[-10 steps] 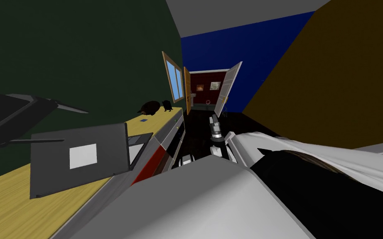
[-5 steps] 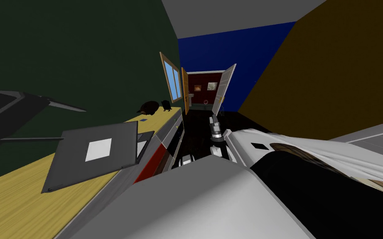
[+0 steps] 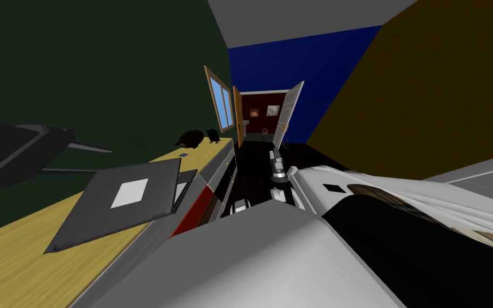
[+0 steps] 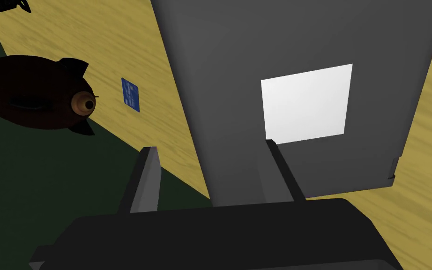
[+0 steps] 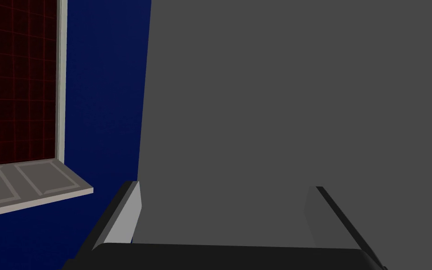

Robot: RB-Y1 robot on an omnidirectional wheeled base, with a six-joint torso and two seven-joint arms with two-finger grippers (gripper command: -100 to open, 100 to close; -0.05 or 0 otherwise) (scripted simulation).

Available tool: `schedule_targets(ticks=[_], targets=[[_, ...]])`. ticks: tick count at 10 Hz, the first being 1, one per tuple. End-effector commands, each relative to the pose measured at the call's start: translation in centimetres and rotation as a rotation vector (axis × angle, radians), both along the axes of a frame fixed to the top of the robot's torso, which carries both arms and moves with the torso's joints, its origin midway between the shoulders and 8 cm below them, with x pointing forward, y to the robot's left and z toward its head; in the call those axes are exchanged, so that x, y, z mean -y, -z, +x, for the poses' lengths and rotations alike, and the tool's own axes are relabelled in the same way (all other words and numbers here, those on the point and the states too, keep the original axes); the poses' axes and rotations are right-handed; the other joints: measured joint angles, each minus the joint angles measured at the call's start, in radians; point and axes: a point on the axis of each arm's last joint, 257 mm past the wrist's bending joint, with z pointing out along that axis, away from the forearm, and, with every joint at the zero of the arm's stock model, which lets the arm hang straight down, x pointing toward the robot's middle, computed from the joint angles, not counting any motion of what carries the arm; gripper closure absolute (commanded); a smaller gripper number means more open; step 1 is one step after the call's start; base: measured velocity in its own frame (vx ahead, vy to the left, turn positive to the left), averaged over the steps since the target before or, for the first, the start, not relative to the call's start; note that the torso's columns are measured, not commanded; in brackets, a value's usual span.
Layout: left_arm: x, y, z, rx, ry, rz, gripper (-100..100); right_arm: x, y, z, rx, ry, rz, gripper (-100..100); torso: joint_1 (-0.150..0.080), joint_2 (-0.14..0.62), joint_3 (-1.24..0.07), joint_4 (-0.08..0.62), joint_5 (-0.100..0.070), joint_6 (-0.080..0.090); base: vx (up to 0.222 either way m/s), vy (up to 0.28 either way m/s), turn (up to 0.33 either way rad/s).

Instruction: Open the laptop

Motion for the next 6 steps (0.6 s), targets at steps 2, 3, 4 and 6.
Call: schedule_targets(ticks=[2,3,4,6], targets=[[0.5,-0.9,-0.5,-0.003,-0.001,0.002,100,0.0,0.0,0.0,0.0,0.0,0.0,0,0.0,0.0,0.0,0.0,0.0,0.0,-0.004,0.013,0.008],[0.9,-2.2,-1.2,-0.004,-0.004,0.001,-100,0.0,0.0,0.0,0.0,0.0,0.0,0,-0.001,-0.001,-0.001,-0.001,0.0,0.0,0.025,0.02,-0.014],[1.1,-2.7,-1.6,-0.004,-0.006,0.0,-100,0.0,0.0,0.0,0.0,0.0,0.0,0,-0.001,-0.003,-0.002,-0.001,0.0,0.0,0.05,0.03,-0.012],[1.7,-4.4,-2.9,-0.004,-0.009,0.0,-100,0.0,0.0,0.0,0.0,0.0,0.0,0,0.0,-0.004,-0.003,-0.001,0.0,0.0,0.067,0.033,-0.009]])
